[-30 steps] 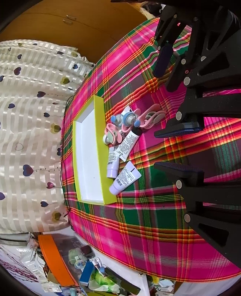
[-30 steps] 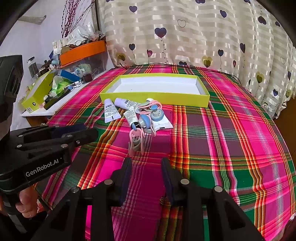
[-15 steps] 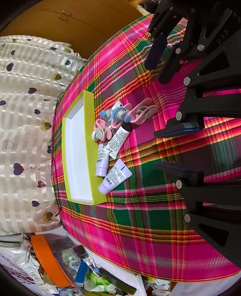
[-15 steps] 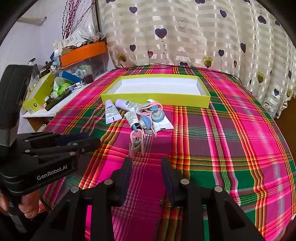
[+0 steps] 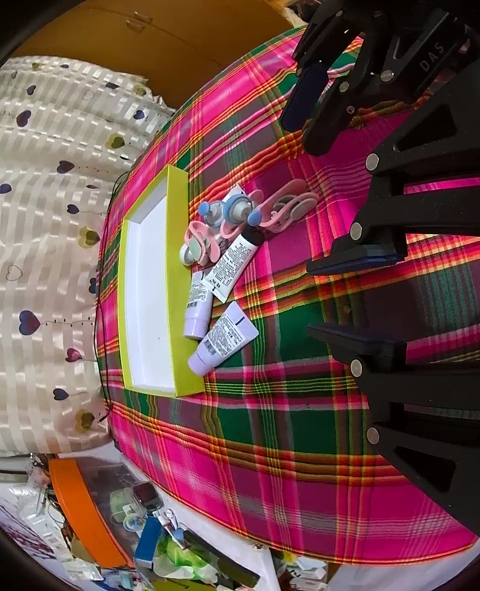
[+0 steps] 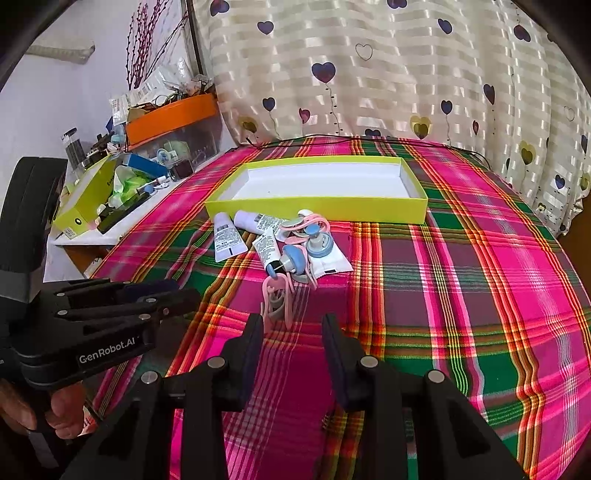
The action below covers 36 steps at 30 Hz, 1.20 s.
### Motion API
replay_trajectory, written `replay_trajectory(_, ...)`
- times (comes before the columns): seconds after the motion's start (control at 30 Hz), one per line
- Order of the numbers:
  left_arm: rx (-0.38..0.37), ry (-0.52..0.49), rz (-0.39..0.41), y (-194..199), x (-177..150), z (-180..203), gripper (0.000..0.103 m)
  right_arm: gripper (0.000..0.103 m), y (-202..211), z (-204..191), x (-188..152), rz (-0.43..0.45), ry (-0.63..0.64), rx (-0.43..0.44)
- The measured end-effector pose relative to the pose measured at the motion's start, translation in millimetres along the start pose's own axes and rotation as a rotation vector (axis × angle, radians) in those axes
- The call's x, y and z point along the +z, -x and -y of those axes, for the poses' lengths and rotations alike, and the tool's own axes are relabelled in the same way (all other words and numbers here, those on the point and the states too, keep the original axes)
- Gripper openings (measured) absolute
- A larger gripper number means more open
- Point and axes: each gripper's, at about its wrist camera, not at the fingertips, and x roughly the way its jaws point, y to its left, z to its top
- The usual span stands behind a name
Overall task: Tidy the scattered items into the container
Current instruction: 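Move the right tool toward the pink clip while the left tool approaches the lavender tube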
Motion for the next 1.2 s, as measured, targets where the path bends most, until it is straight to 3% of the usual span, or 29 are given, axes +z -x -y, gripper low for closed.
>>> replay_trajectory(0.27,0.008,0.011,0.003,-1.9,0.2,0.6,0.027,0.033,-10.9,-2.1,2.2,-0.029,0.02,0.039)
replay_trajectory(1.2,0.015,0.049,-0.011,-18.7,5.0,-25.6,0.027,0.033,-27.3,-10.4,7.6,-0.048,0.036,0.012)
